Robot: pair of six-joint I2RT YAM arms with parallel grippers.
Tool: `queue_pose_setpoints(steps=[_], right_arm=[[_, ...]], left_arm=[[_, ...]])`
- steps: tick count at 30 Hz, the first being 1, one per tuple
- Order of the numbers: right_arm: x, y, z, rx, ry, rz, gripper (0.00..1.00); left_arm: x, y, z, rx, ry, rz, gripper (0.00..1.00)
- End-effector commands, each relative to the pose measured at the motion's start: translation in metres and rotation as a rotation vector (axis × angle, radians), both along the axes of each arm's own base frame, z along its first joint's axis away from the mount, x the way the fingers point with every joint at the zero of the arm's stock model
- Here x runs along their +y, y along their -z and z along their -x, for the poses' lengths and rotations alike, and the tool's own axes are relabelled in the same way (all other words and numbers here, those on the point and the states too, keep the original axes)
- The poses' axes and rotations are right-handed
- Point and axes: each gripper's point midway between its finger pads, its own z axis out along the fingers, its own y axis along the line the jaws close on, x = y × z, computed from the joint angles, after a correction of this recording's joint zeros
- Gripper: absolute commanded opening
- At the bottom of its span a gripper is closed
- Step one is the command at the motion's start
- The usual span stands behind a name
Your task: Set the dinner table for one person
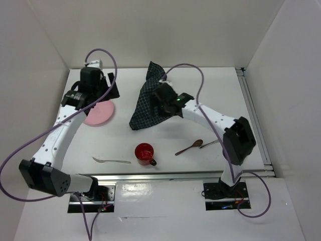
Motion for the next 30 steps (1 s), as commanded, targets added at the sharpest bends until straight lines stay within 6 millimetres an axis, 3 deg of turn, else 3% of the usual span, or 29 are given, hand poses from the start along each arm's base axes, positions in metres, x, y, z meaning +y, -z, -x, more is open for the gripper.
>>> queue_pose_setpoints(steps=[1, 3, 5, 6, 7, 8, 9, 10, 11, 13, 17, 18, 19, 22, 25, 28, 29, 30], right_arm=[[0.064, -0.001, 0.006, -0.044, -0.093, -0.016, 1.00], [0.098, 0.014, 0.012, -0.041, -0.148, -0.015, 0.99], [0.113, 0.025, 0.013, -0.044, -0.196, 0.010, 0.94], [0.125, 0.047, 0.018, -0.010, -0.222, 0.032, 0.92], [0.139, 0.042, 0.013, -0.032, -0.241, 0.022, 0.89], [0.141, 0.064, 0.011, -0.009, -0.260, 0.066, 0.87], [0.156, 0.057, 0.007, -0.034, -0.281, 0.052, 0.85], [0.165, 0.061, 0.009, -0.034, -0.306, 0.053, 0.84], [0.169, 0.078, 0.008, -0.015, -0.340, 0.076, 0.83], [0.188, 0.075, 0.009, -0.036, -0.373, 0.071, 0.83], [0.196, 0.092, 0.001, -0.031, -0.378, 0.096, 0.79], [0.194, 0.102, -0.001, -0.023, -0.370, 0.119, 0.64], [0.198, 0.099, -0.004, -0.035, -0.377, 0.117, 0.58], [0.194, 0.109, -0.007, -0.032, -0.381, 0.166, 0.46], [0.183, 0.119, -0.006, -0.014, -0.365, 0.219, 0.41], [0.170, 0.110, -0.002, -0.030, -0.379, 0.245, 0.39], [0.168, 0.109, -0.001, -0.033, -0.379, 0.243, 0.42], [0.167, 0.108, 0.003, -0.026, -0.399, 0.244, 0.52]], left_arm=[[0.034, -0.053, 0.022, -0.139, -0.158, 0.062, 0.92], [0.043, -0.058, 0.031, -0.162, -0.191, 0.065, 0.90], [0.053, -0.069, 0.040, -0.194, -0.232, 0.064, 0.90], [0.054, -0.069, 0.044, -0.191, -0.232, 0.063, 0.90], [0.056, -0.073, 0.046, -0.205, -0.241, 0.061, 0.90], [0.056, -0.069, 0.046, -0.195, -0.241, 0.058, 0.90], [0.056, -0.068, 0.049, -0.195, -0.241, 0.058, 0.90], [0.057, -0.066, 0.050, -0.186, -0.241, 0.056, 0.90], [0.060, -0.066, 0.050, -0.186, -0.250, 0.055, 0.90], [0.060, -0.064, 0.051, -0.177, -0.250, 0.052, 0.90], [0.059, -0.059, 0.048, -0.157, -0.250, 0.046, 0.90], [0.057, -0.059, 0.048, -0.155, -0.242, 0.052, 0.90], [0.058, -0.055, 0.048, -0.146, -0.242, 0.049, 0.90], [0.056, -0.055, 0.048, -0.144, -0.233, 0.055, 0.90], [0.056, -0.055, 0.048, -0.144, -0.227, 0.046, 0.90], [0.056, -0.056, 0.046, -0.143, -0.222, 0.038, 0.90], [0.054, -0.053, 0.044, -0.133, -0.215, 0.040, 0.90], [0.054, -0.053, 0.044, -0.133, -0.214, 0.040, 0.90]])
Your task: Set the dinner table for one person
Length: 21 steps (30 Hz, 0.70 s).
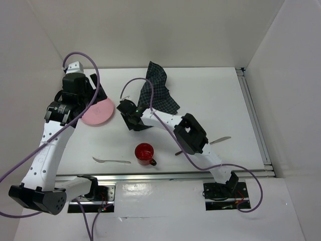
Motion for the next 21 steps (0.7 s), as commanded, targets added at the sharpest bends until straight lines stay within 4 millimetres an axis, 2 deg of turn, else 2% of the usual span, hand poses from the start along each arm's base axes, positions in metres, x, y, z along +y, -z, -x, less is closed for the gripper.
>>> queue_pose_setpoints(steps=[1, 3, 5, 6, 7, 8, 9, 10, 11, 12, 14, 15, 16, 17, 18, 19, 20, 21], right_arm=[[-0.008, -0.019, 0.009, -0.025, -0.055, 0.026, 0.52], [-0.010, -0.014, 0.012, -0.014, -0.069, 0.038, 0.52], [-0.018, -0.008, 0.017, 0.006, -0.078, 0.074, 0.44], [-0.020, -0.008, 0.015, -0.007, -0.068, 0.084, 0.38], [-0.026, -0.004, 0.015, -0.010, -0.058, 0.106, 0.18], [-0.030, -0.004, 0.014, -0.016, -0.050, 0.122, 0.06], [-0.035, -0.007, 0.014, -0.020, -0.032, 0.134, 0.00], [-0.038, -0.014, 0.010, -0.049, -0.013, 0.143, 0.00], [-0.043, -0.032, 0.004, -0.070, 0.005, 0.128, 0.00], [-0.056, -0.038, -0.004, -0.082, 0.036, 0.135, 0.00], [-0.075, -0.063, -0.018, -0.121, 0.080, 0.123, 0.00], [-0.096, -0.090, -0.030, -0.157, 0.130, 0.088, 0.00], [-0.111, -0.105, -0.036, -0.184, 0.154, 0.078, 0.00], [-0.125, -0.118, -0.041, -0.205, 0.172, 0.065, 0.00], [-0.152, -0.159, -0.054, -0.273, 0.238, -0.009, 0.00], [-0.172, -0.154, -0.050, -0.267, 0.242, 0.002, 0.00], [-0.185, -0.164, -0.051, -0.282, 0.251, -0.024, 0.00], [-0.210, -0.202, -0.059, -0.377, 0.289, -0.084, 0.00]], left_arm=[[-0.002, -0.004, -0.007, -0.009, 0.014, 0.000, 0.90], [-0.004, -0.004, -0.007, -0.010, 0.018, 0.014, 0.90], [-0.006, 0.001, -0.007, 0.009, 0.026, 0.016, 0.90], [-0.008, 0.001, -0.007, 0.010, 0.035, 0.021, 0.90], [-0.008, 0.001, -0.007, 0.010, 0.035, 0.021, 0.90], [-0.008, 0.001, -0.007, 0.010, 0.035, 0.021, 0.92], [-0.008, 0.001, -0.007, 0.010, 0.035, 0.021, 0.92], [-0.008, 0.001, -0.007, 0.010, 0.035, 0.021, 0.92], [-0.010, 0.004, -0.009, 0.020, 0.045, 0.026, 0.92], [-0.012, 0.004, -0.008, 0.021, 0.057, 0.033, 0.92], [-0.013, 0.005, -0.009, 0.033, 0.079, 0.012, 0.92], [-0.011, -0.002, -0.012, 0.033, 0.065, 0.003, 0.90], [-0.008, 0.006, -0.017, 0.077, 0.048, -0.013, 0.90], [0.000, 0.010, -0.014, 0.124, 0.030, -0.057, 0.90], [0.001, -0.002, -0.017, 0.109, 0.021, -0.061, 0.89], [0.001, -0.003, -0.019, 0.123, 0.030, -0.076, 0.87], [0.002, -0.004, -0.020, 0.128, 0.035, -0.085, 0.87], [-0.004, -0.005, -0.022, 0.129, 0.067, -0.076, 0.86]])
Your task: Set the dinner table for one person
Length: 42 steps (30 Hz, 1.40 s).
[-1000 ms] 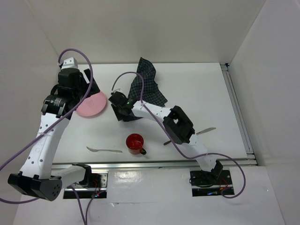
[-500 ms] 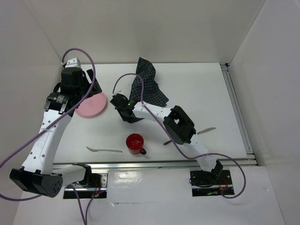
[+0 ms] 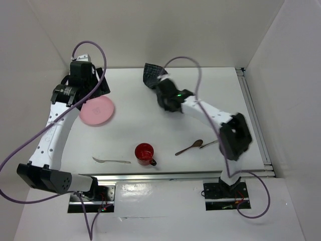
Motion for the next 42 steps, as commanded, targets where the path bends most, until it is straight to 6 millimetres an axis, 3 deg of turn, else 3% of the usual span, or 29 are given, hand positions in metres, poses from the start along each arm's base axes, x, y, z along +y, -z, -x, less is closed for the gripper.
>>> queue_pose_setpoints(steps=[1, 3, 5, 6, 7, 8, 9, 10, 12, 13, 16, 17, 18, 21, 22, 23, 25, 26, 28, 29, 30, 36, 42], right_arm=[[-0.071, -0.098, -0.023, -0.262, 0.106, -0.130, 0.00], [-0.105, -0.104, -0.018, -0.295, 0.136, -0.148, 0.00], [-0.119, -0.103, -0.014, -0.308, 0.141, -0.167, 0.00], [-0.128, -0.107, -0.011, -0.322, 0.155, -0.173, 0.00], [-0.141, -0.093, -0.011, -0.294, 0.195, -0.173, 0.01], [-0.146, -0.093, -0.009, -0.275, 0.224, -0.202, 0.05], [-0.154, -0.085, -0.004, -0.237, 0.255, -0.194, 0.30], [-0.164, -0.075, -0.003, -0.199, 0.288, -0.193, 0.42], [-0.168, -0.069, 0.001, -0.158, 0.328, -0.200, 0.61], [-0.177, -0.062, 0.007, -0.118, 0.374, -0.208, 0.67], [-0.190, -0.052, 0.017, -0.033, 0.467, -0.240, 0.72], [-0.193, -0.056, 0.019, -0.028, 0.483, -0.261, 0.73], [-0.192, -0.058, 0.023, -0.009, 0.487, -0.298, 0.73], [-0.196, -0.057, 0.038, 0.045, 0.493, -0.416, 0.73], [-0.186, -0.063, 0.043, 0.061, 0.463, -0.489, 0.74], [-0.183, -0.063, 0.046, 0.070, 0.464, -0.507, 0.77], [-0.180, -0.054, 0.054, 0.108, 0.447, -0.531, 0.78], [-0.180, -0.049, 0.056, 0.130, 0.465, -0.533, 0.78], [-0.182, -0.042, 0.056, 0.154, 0.485, -0.538, 0.78], [-0.185, -0.036, 0.057, 0.174, 0.501, -0.529, 0.78], [-0.185, -0.039, 0.055, 0.166, 0.498, -0.532, 0.79], [-0.165, -0.042, 0.060, 0.244, 0.460, -0.661, 0.89], [-0.141, -0.010, 0.073, 0.366, 0.413, -0.733, 0.91]], left_arm=[[-0.001, -0.013, 0.004, 0.006, 0.051, -0.025, 0.84], [-0.020, -0.016, -0.001, -0.027, 0.136, 0.041, 0.80], [-0.040, -0.010, -0.002, -0.025, 0.205, 0.096, 0.77], [-0.059, -0.003, -0.007, -0.015, 0.267, 0.143, 0.77], [-0.070, 0.012, -0.009, 0.019, 0.301, 0.158, 0.77], [-0.084, 0.021, -0.009, 0.044, 0.345, 0.192, 0.79], [-0.100, 0.031, -0.010, 0.068, 0.390, 0.205, 0.80], [-0.112, 0.050, -0.017, 0.119, 0.418, 0.217, 0.82], [-0.133, 0.069, -0.021, 0.170, 0.470, 0.251, 0.85], [-0.154, 0.090, -0.022, 0.228, 0.528, 0.280, 0.86], [-0.189, 0.105, -0.030, 0.258, 0.591, 0.305, 0.88], [-0.193, 0.126, -0.039, 0.299, 0.584, 0.302, 0.88], [-0.201, 0.132, -0.043, 0.305, 0.597, 0.300, 0.88], [-0.214, 0.142, -0.063, 0.319, 0.587, 0.337, 0.88], [-0.219, 0.159, -0.073, 0.346, 0.574, 0.342, 0.88], [-0.224, 0.153, -0.085, 0.320, 0.579, 0.344, 0.90], [-0.228, 0.159, -0.100, 0.317, 0.563, 0.343, 0.91], [-0.231, 0.176, -0.106, 0.355, 0.546, 0.348, 0.93], [-0.233, 0.173, -0.124, 0.331, 0.524, 0.369, 0.93], [-0.230, 0.185, -0.134, 0.338, 0.510, 0.370, 0.93], [-0.227, 0.180, -0.148, 0.303, 0.498, 0.382, 0.93], [-0.216, 0.206, -0.183, 0.300, 0.467, 0.458, 0.95], [-0.216, 0.217, -0.209, 0.264, 0.459, 0.570, 0.98]])
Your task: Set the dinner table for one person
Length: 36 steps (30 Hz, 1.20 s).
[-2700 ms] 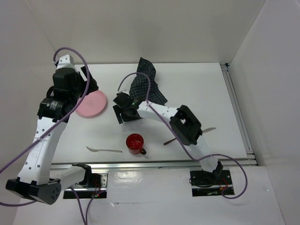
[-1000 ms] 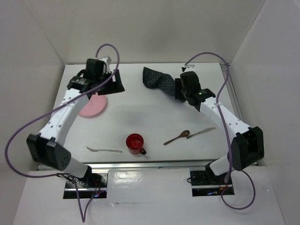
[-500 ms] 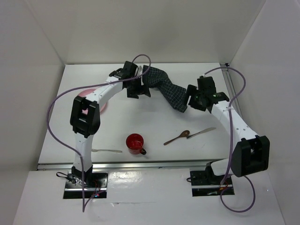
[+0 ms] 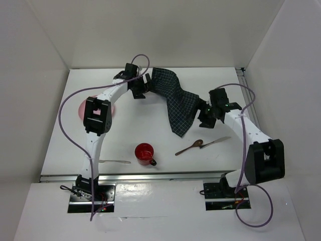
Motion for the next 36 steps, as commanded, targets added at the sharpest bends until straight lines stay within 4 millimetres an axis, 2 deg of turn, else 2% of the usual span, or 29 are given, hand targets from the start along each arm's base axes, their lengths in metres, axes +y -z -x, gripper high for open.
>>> queue_pose_setpoints(steps=[1, 2, 3, 4, 5, 6, 7, 8, 10, 11, 15, 16, 17, 18, 20, 21, 23, 24, 25, 27, 28, 29, 31, 32, 33, 34, 35, 36], right_arm=[[0.034, 0.012, 0.006, 0.030, -0.097, -0.066, 0.91], [0.042, 0.014, 0.007, 0.028, -0.128, -0.045, 0.91], [0.046, 0.018, 0.003, 0.016, -0.138, 0.007, 0.91], [0.064, 0.024, 0.006, 0.030, -0.191, 0.051, 0.91], [0.069, 0.029, 0.007, 0.034, -0.211, 0.097, 0.91], [0.063, 0.036, 0.000, 0.027, -0.181, 0.184, 0.91], [0.072, 0.048, 0.004, 0.044, -0.214, 0.247, 0.91], [0.067, 0.050, -0.004, 0.018, -0.196, 0.334, 0.91], [0.066, 0.059, -0.007, 0.027, -0.191, 0.413, 0.92], [0.070, 0.069, -0.008, 0.040, -0.212, 0.454, 0.92], [0.077, 0.089, -0.008, 0.055, -0.245, 0.503, 0.91], [0.081, 0.097, -0.006, 0.066, -0.257, 0.511, 0.89], [0.082, 0.101, -0.008, 0.065, -0.256, 0.510, 0.87], [0.086, 0.106, -0.005, 0.076, -0.272, 0.509, 0.85], [0.088, 0.116, -0.007, 0.088, -0.264, 0.508, 0.78], [0.086, 0.120, -0.007, 0.097, -0.251, 0.515, 0.64], [0.084, 0.129, -0.005, 0.117, -0.241, 0.530, 0.48], [0.084, 0.126, -0.009, 0.105, -0.233, 0.535, 0.37], [0.080, 0.124, -0.010, 0.110, -0.216, 0.552, 0.20], [0.078, 0.117, -0.010, 0.098, -0.208, 0.559, 0.02], [0.076, 0.108, -0.015, 0.073, -0.201, 0.572, 0.00], [0.073, 0.097, -0.014, 0.057, -0.205, 0.583, 0.00], [0.071, 0.073, -0.025, -0.004, -0.195, 0.596, 0.00], [0.065, 0.054, -0.030, -0.041, -0.190, 0.601, 0.00], [0.062, 0.036, -0.040, -0.084, -0.169, 0.595, 0.00], [0.057, 0.023, -0.043, -0.106, -0.158, 0.598, 0.00], [0.051, 0.002, -0.047, -0.148, -0.146, 0.599, 0.00], [0.044, -0.017, -0.056, -0.185, -0.117, 0.585, 0.00]], left_arm=[[-0.007, -0.014, -0.022, -0.063, -0.006, 0.104, 0.98], [-0.011, -0.018, -0.025, -0.072, -0.003, 0.124, 0.98], [-0.011, -0.007, -0.028, -0.061, -0.003, 0.121, 0.98], [-0.014, -0.014, -0.036, -0.083, -0.010, 0.135, 0.98], [-0.016, -0.014, -0.039, -0.083, -0.014, 0.152, 0.97], [-0.017, -0.011, -0.041, -0.077, -0.021, 0.158, 0.97], [-0.020, -0.007, -0.045, -0.073, -0.026, 0.179, 0.97], [-0.022, -0.008, -0.049, -0.079, -0.032, 0.188, 0.97], [-0.023, 0.000, -0.050, -0.054, -0.052, 0.200, 0.95], [-0.024, -0.007, -0.054, -0.070, -0.056, 0.212, 0.95], [-0.030, -0.001, -0.059, -0.068, -0.092, 0.231, 0.93], [-0.034, 0.008, -0.058, -0.053, -0.103, 0.223, 0.93], [-0.033, 0.016, -0.060, -0.043, -0.124, 0.222, 0.91], [-0.033, 0.012, -0.062, -0.046, -0.129, 0.230, 0.89], [-0.040, 0.017, -0.065, -0.046, -0.142, 0.242, 0.85], [-0.039, 0.026, -0.064, -0.033, -0.143, 0.238, 0.79], [-0.048, 0.022, -0.064, -0.036, -0.146, 0.257, 0.69], [-0.053, 0.022, -0.061, -0.034, -0.137, 0.257, 0.60], [-0.052, 0.019, -0.061, -0.043, -0.143, 0.254, 0.41], [-0.051, 0.009, -0.059, -0.054, -0.142, 0.259, 0.17], [-0.051, 0.003, -0.058, -0.054, -0.147, 0.265, 0.00], [-0.043, -0.004, -0.060, -0.062, -0.158, 0.268, 0.00], [-0.036, -0.038, -0.063, -0.114, -0.158, 0.280, 0.00], [-0.025, -0.049, -0.065, -0.140, -0.168, 0.264, 0.00], [-0.024, -0.063, -0.063, -0.157, -0.158, 0.259, 0.00], [-0.013, -0.089, -0.060, -0.181, -0.164, 0.255, 0.00], [0.000, -0.102, -0.060, -0.210, -0.168, 0.232, 0.00], [0.008, -0.134, -0.054, -0.252, -0.165, 0.232, 0.00]])
